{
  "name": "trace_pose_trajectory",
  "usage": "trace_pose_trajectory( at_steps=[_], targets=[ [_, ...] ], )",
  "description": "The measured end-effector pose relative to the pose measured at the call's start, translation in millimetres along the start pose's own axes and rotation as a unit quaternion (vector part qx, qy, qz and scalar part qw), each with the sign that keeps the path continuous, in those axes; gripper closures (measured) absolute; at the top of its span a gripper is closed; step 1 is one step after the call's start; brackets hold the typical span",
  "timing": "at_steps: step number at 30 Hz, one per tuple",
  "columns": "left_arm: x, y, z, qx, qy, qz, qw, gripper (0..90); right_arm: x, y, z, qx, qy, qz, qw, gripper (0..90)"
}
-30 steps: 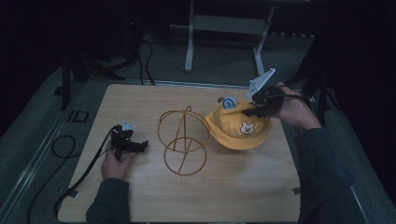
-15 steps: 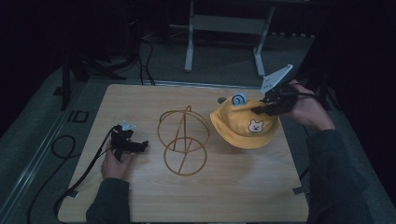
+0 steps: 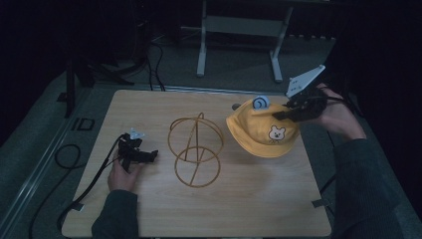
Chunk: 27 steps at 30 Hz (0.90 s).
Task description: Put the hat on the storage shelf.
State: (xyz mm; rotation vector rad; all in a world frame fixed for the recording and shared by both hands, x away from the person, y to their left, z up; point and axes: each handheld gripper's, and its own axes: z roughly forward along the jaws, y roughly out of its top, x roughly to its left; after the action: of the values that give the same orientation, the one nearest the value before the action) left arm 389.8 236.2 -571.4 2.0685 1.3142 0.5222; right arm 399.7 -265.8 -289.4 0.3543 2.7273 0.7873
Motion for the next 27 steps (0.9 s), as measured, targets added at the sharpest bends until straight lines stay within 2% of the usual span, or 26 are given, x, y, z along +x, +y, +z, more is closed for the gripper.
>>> trace_pose_trajectory(
  at_steps=[17, 27],
  targets=[
    [0.0, 0.0, 0.0, 0.000, 0.000, 0.000, 1.0000, 2.1, 2.4, 10.5, -13.2, -0.037, 0.006, -0.007, 0.9993, 76.2],
    [0.0, 0.0, 0.0, 0.000, 0.000, 0.000, 1.0000, 2.1, 3.9, 16.5, -14.4, -0.058, 0.009, -0.007, 0.9983, 76.2]
  ],
)
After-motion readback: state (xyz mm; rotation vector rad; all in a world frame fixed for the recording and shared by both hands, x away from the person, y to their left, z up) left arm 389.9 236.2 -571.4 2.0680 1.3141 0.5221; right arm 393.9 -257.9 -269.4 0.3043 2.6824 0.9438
